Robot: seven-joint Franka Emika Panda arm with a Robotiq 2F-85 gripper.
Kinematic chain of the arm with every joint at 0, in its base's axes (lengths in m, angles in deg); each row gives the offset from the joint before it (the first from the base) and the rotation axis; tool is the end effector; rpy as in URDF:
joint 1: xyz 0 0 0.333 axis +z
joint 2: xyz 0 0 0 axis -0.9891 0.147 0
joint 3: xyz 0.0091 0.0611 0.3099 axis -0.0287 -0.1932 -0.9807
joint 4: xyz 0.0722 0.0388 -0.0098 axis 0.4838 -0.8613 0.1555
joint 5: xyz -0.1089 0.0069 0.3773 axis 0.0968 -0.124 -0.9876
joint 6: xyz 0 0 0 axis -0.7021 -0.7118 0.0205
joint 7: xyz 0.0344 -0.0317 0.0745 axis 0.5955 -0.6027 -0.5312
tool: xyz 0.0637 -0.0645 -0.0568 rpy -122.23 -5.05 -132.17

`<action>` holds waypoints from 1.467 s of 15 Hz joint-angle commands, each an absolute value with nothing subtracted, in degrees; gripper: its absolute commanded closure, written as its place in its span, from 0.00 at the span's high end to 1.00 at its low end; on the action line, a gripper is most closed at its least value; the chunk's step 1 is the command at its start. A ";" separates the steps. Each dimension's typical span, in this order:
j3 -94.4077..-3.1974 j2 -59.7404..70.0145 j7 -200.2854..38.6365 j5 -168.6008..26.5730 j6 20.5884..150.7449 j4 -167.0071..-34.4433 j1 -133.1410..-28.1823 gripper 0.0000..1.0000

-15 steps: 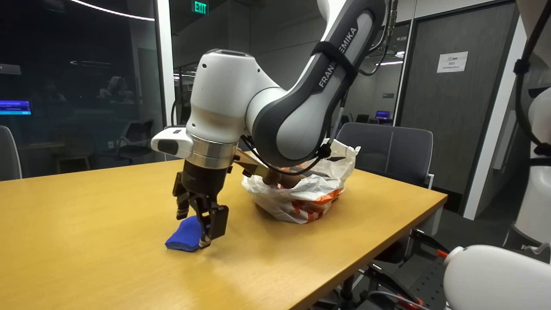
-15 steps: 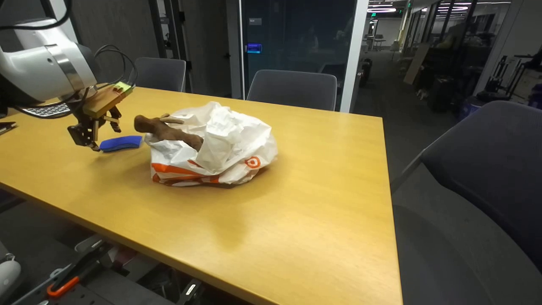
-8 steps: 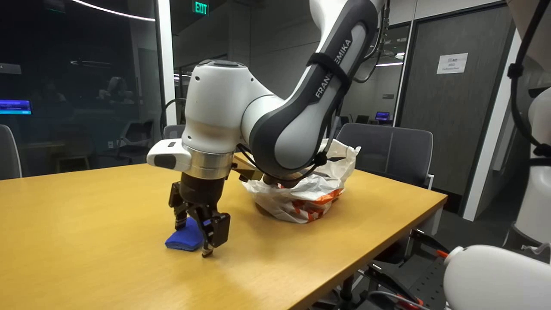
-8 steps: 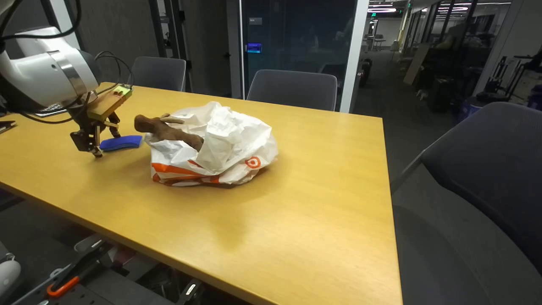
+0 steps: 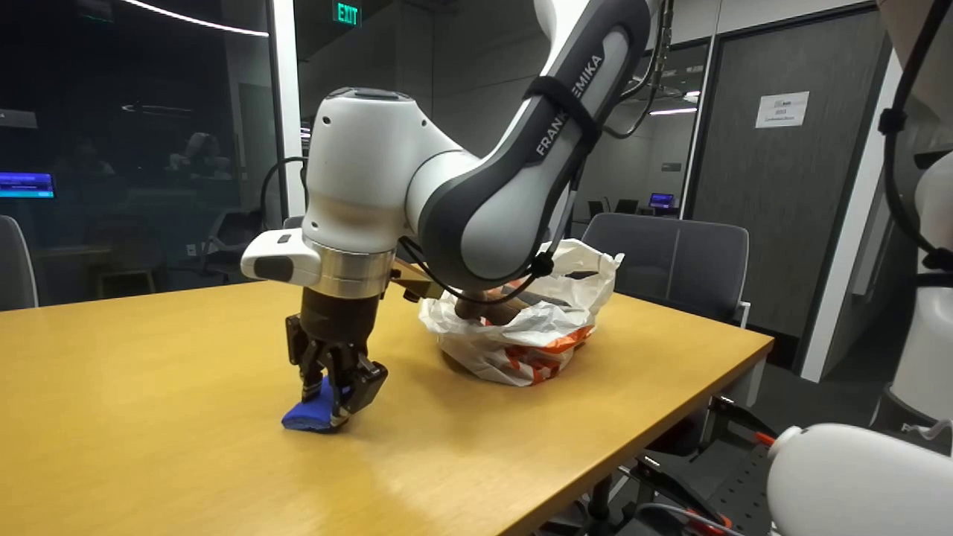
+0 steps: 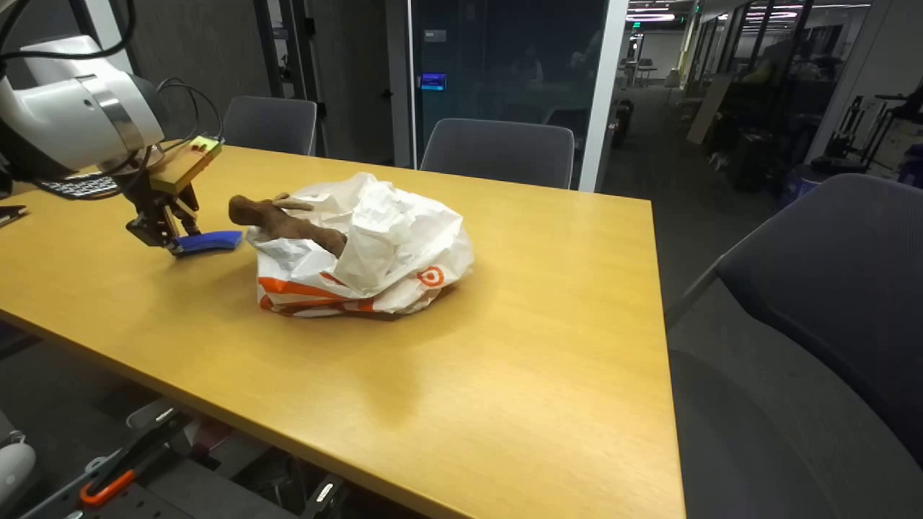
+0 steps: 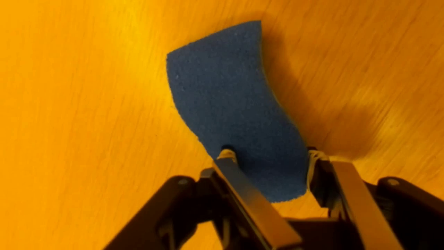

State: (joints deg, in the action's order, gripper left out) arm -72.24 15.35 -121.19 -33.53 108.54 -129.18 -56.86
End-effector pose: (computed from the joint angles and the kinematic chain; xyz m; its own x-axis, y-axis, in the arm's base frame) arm 0.4083 0.4290 0.2220 -0.3880 0.9216 -0.0111 0.8805 0.3742 0.2910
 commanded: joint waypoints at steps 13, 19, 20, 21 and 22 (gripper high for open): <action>-72.32 9.38 -121.03 -33.26 107.05 -129.47 -58.66 0.03; -70.43 6.13 -117.22 -31.37 107.47 -129.30 -58.33 0.03; -69.80 4.44 -115.38 -30.66 107.49 -129.30 -58.12 0.03; -69.33 3.02 -113.78 -29.62 107.32 -129.07 -58.08 0.03; -68.78 1.14 -111.16 -28.17 107.11 -128.87 -58.03 0.03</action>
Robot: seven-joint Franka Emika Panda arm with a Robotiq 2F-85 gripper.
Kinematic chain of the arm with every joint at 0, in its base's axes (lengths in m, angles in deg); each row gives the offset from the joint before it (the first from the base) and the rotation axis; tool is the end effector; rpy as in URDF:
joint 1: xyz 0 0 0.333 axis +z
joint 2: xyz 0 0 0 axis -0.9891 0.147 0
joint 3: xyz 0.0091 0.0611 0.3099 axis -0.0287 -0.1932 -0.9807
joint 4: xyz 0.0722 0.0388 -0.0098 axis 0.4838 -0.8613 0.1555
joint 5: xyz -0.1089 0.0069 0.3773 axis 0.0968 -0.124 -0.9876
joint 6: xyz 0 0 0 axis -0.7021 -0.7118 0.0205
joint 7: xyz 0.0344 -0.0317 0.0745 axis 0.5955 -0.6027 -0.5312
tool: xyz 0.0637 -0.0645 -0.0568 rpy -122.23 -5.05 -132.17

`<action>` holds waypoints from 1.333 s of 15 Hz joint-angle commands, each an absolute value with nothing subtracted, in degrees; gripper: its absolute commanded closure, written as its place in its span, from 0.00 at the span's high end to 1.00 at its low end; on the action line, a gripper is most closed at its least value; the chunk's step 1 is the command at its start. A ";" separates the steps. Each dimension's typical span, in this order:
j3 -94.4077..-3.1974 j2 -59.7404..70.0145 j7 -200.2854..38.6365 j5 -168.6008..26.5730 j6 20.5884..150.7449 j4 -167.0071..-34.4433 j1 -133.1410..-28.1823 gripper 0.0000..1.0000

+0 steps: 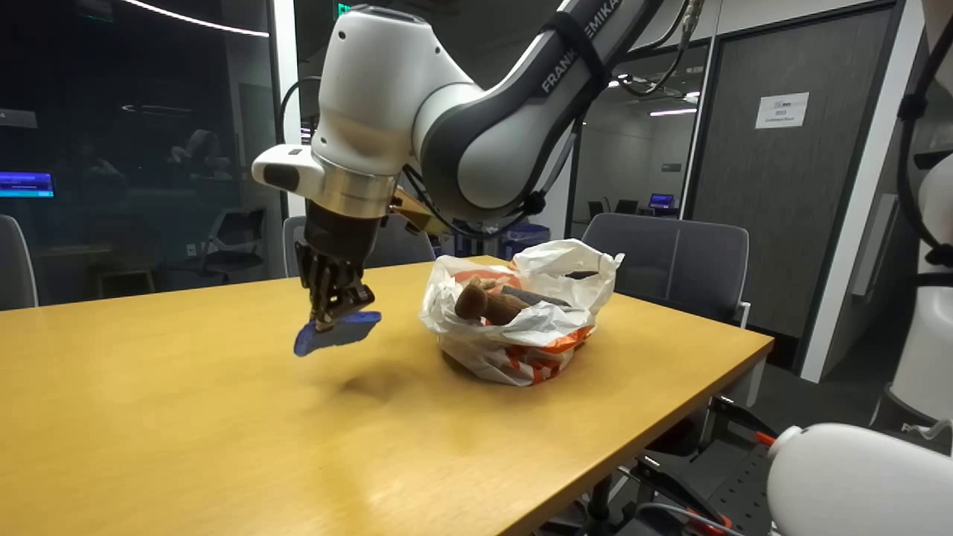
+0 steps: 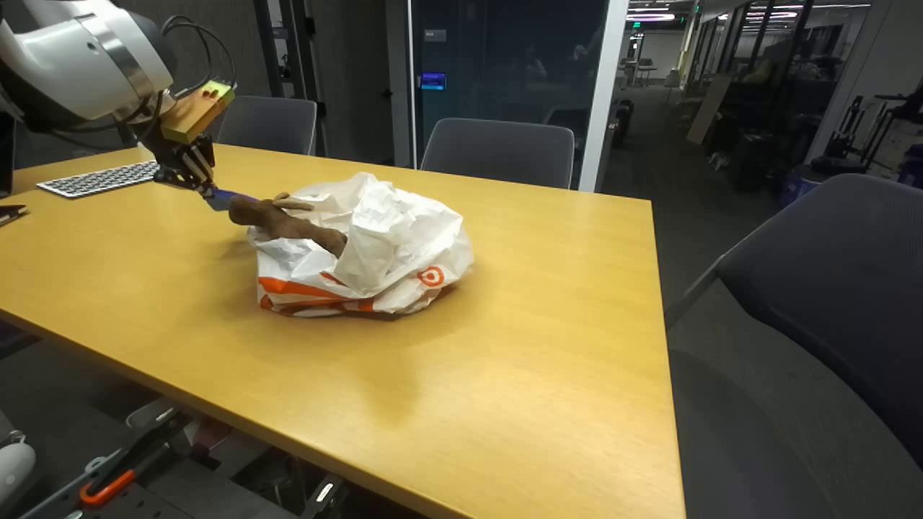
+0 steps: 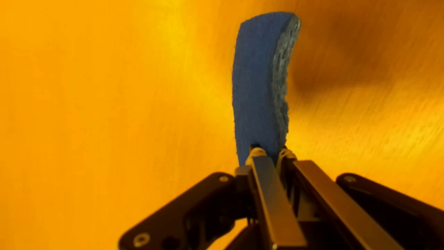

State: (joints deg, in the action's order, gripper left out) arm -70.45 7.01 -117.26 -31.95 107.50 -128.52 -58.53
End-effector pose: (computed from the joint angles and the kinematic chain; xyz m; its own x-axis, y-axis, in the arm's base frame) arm 0.4449 0.4083 0.3036 -0.2851 0.9584 -0.0122 0.8610 0.2616 0.4362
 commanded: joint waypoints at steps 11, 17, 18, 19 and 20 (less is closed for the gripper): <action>-65.67 -16.24 -88.08 -21.00 94.49 -136.11 -65.27 0.03; -65.18 -18.18 -76.87 -24.53 87.80 -143.15 -68.98 0.03; -65.01 -17.71 -76.05 -25.95 87.78 -144.05 -69.31 0.03; -64.93 -17.21 -75.95 -28.03 87.98 -144.76 -69.46 0.03; -64.83 -16.70 -76.44 -30.60 88.77 -145.58 -69.53 0.03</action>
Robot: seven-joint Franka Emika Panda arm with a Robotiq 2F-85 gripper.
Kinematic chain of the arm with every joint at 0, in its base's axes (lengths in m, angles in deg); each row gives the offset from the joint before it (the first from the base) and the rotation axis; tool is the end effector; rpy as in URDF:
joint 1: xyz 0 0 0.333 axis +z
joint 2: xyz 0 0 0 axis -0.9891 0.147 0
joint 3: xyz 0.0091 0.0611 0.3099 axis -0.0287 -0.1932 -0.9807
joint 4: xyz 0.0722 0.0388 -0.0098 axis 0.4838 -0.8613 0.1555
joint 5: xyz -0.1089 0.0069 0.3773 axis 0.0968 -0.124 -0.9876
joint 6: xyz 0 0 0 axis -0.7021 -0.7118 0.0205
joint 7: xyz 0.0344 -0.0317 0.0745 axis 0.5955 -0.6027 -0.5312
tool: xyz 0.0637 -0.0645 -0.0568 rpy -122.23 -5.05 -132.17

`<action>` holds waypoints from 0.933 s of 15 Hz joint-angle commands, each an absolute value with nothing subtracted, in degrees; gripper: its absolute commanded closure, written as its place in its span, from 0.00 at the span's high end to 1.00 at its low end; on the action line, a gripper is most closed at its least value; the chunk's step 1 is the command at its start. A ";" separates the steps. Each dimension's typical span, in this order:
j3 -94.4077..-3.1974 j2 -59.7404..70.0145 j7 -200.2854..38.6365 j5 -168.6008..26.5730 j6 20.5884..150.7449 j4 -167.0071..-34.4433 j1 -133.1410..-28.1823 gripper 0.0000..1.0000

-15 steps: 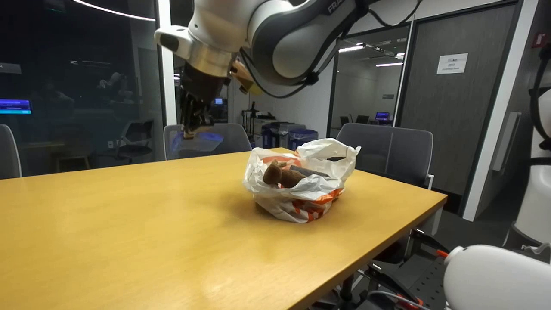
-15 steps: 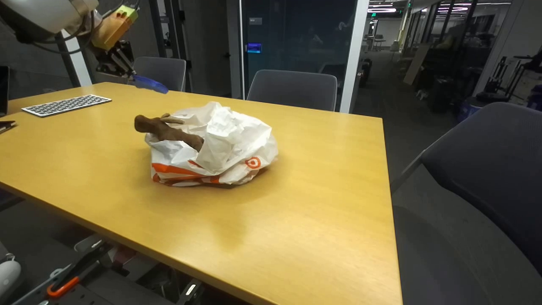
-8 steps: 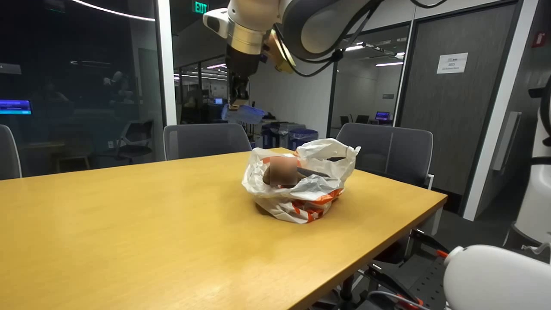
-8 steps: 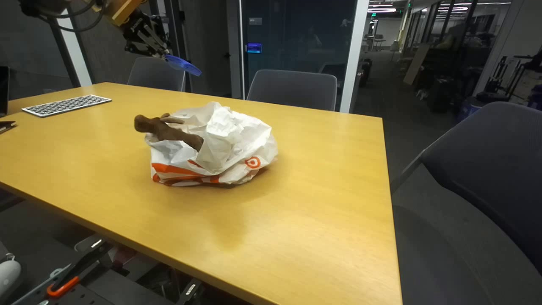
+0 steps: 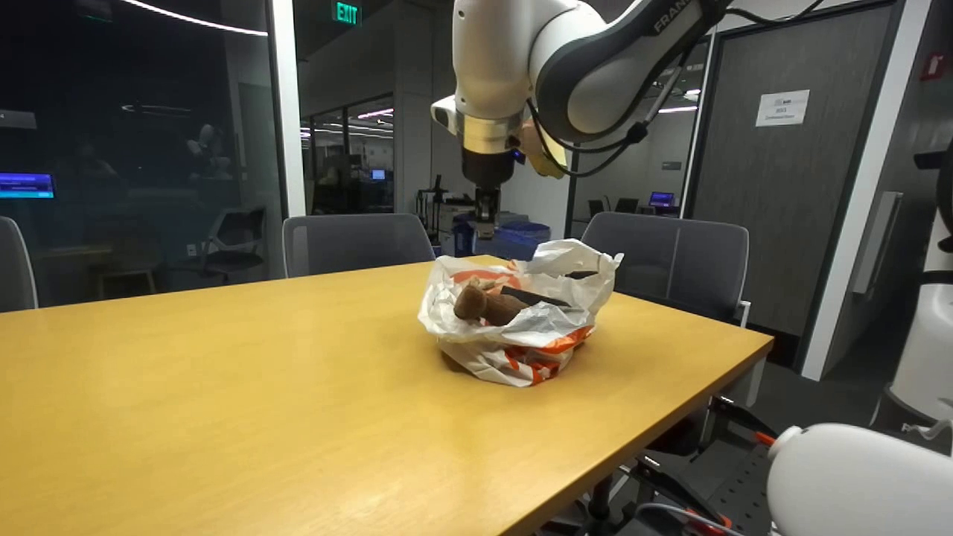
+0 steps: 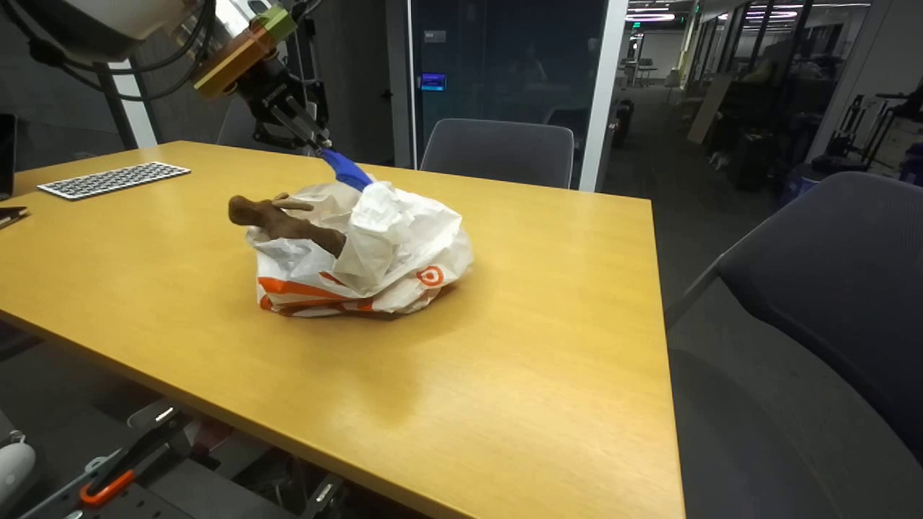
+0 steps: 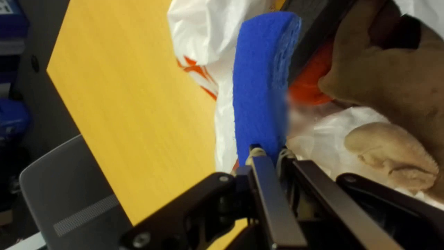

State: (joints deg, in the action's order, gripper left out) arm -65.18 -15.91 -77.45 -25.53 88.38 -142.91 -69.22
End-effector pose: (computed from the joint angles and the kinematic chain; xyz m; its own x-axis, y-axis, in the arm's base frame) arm 0.4622 0.2070 0.3769 0.6209 0.7839 0.0080 0.6312 -0.5059 0.5879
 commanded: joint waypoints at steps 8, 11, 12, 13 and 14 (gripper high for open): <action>-64.83 -14.77 -74.69 -28.80 95.43 -148.40 -70.48 0.02; -64.88 -14.76 -74.48 -30.52 94.99 -148.57 -70.38 0.39; -64.83 -14.72 -75.02 -32.31 94.91 -148.70 -70.30 0.39; -64.82 -14.83 -75.30 -33.15 94.55 -148.78 -70.31 0.44; -64.79 -15.32 -75.49 -34.24 94.27 -148.88 -70.32 0.53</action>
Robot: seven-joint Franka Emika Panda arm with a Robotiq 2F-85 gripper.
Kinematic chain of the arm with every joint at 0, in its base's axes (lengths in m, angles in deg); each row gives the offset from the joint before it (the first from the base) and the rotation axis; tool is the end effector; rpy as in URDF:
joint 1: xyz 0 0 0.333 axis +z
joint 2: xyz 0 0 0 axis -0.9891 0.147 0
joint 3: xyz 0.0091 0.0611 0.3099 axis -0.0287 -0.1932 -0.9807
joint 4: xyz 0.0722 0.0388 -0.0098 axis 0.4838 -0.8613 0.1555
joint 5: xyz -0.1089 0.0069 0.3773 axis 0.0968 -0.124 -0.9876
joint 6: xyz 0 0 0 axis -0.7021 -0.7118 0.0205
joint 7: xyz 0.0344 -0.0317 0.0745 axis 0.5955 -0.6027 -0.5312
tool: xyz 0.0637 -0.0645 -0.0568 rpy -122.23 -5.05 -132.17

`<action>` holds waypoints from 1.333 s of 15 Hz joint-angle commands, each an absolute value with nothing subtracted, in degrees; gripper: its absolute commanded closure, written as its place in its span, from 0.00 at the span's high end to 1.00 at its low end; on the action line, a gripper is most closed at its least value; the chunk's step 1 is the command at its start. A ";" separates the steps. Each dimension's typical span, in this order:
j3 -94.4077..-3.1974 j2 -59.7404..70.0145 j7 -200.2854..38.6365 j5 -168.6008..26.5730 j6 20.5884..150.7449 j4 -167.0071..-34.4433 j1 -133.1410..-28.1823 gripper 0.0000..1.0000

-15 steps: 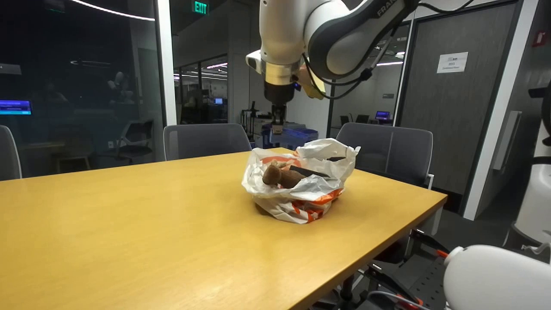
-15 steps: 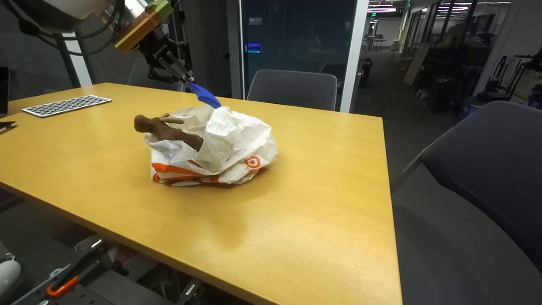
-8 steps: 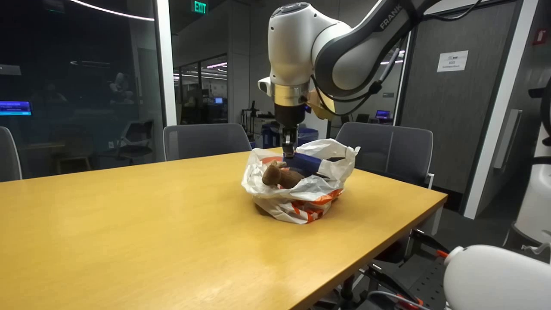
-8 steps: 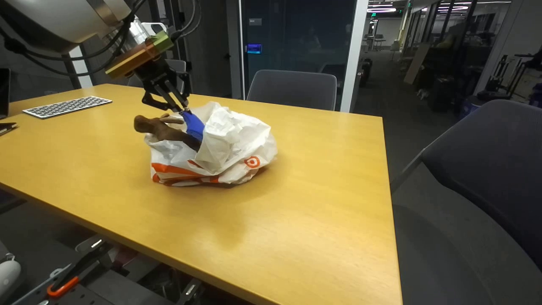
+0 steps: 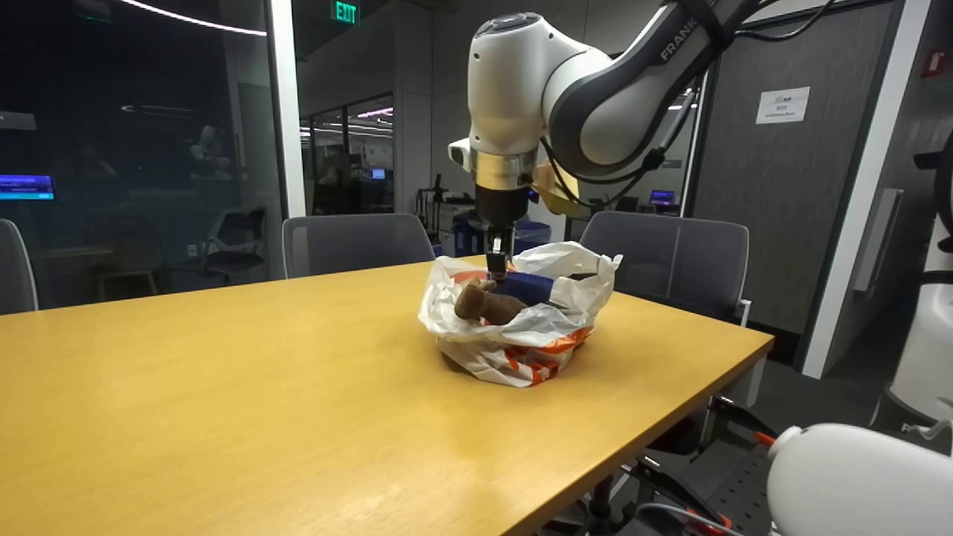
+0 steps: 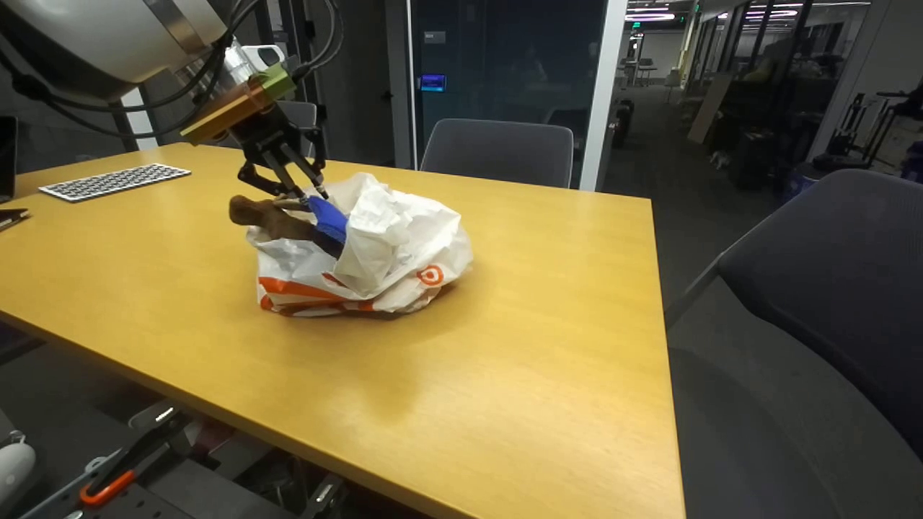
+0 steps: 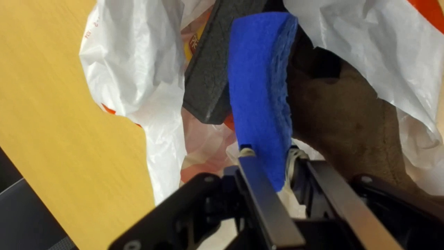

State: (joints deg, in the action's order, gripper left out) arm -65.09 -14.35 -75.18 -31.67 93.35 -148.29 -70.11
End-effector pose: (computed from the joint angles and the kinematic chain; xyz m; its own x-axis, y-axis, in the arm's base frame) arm 0.4423 0.1976 0.3287 0.6835 0.7294 0.0289 0.6350 -0.6136 0.4693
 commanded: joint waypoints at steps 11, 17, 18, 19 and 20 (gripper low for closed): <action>-60.05 -23.67 -91.22 -62.22 95.67 -150.54 -62.59 1.00; -58.04 -25.38 -106.01 -87.95 82.48 -150.15 -57.67 1.00; -58.30 -25.41 -107.19 -90.00 80.43 -150.19 -58.02 1.00; -58.43 -25.38 -108.44 -92.00 78.17 -150.10 -58.22 1.00; -58.58 -24.87 -109.88 -93.23 76.47 -150.20 -58.43 1.00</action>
State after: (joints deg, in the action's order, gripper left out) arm -57.52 -23.57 -105.27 -88.18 81.46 -149.65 -56.92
